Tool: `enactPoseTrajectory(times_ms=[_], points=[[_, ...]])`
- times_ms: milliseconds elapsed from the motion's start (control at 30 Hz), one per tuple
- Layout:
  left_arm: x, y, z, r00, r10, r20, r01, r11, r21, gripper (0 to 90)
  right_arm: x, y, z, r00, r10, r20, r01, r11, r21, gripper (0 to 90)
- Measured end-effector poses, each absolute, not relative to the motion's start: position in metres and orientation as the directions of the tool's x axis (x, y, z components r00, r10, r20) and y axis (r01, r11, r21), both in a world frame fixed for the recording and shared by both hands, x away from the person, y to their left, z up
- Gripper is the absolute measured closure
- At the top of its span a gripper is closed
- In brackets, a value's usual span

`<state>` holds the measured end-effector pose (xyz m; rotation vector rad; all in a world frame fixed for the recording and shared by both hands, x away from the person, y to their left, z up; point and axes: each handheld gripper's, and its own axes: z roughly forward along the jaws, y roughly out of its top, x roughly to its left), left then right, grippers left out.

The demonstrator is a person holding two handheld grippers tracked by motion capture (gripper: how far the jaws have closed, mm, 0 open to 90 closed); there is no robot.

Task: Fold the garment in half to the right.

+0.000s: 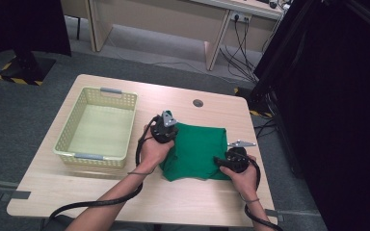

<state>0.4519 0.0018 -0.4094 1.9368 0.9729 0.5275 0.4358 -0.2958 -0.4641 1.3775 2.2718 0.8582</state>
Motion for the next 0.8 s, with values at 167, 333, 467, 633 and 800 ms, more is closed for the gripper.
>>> enactPoseTrajectory(times_ms=[167, 333, 467, 633, 800], points=[[0.452, 0.003, -0.409, 0.603, 0.798, -0.01, 0.423, -0.31, 0.851, 87.1, 0.436, -0.296, -0.462, -0.468, 0.883, 0.021, 0.678, 0.344, 0.65, 39.6], [0.453, 0.003, -0.41, 0.601, 0.799, -0.012, 0.426, -0.308, 0.85, 87.1, 0.437, -0.303, -0.455, -0.435, 0.9, 0.029, 0.676, 0.305, 0.671, 39.5], [0.453, 0.003, -0.41, 0.6, 0.8, -0.011, 0.426, -0.307, 0.851, 87.1, 0.44, -0.306, -0.455, -0.424, 0.905, 0.024, 0.683, 0.303, 0.664, 39.1], [0.453, 0.001, -0.411, 0.605, 0.796, -0.01, 0.424, -0.311, 0.851, 87.1, 0.441, -0.304, -0.458, -0.428, 0.904, 0.019, 0.686, 0.311, 0.657, 39.1], [0.452, 0.0, -0.411, 0.608, 0.794, -0.011, 0.423, -0.312, 0.851, 87.1, 0.442, -0.301, -0.461, -0.439, 0.899, 0.012, 0.687, 0.326, 0.65, 39.1]])
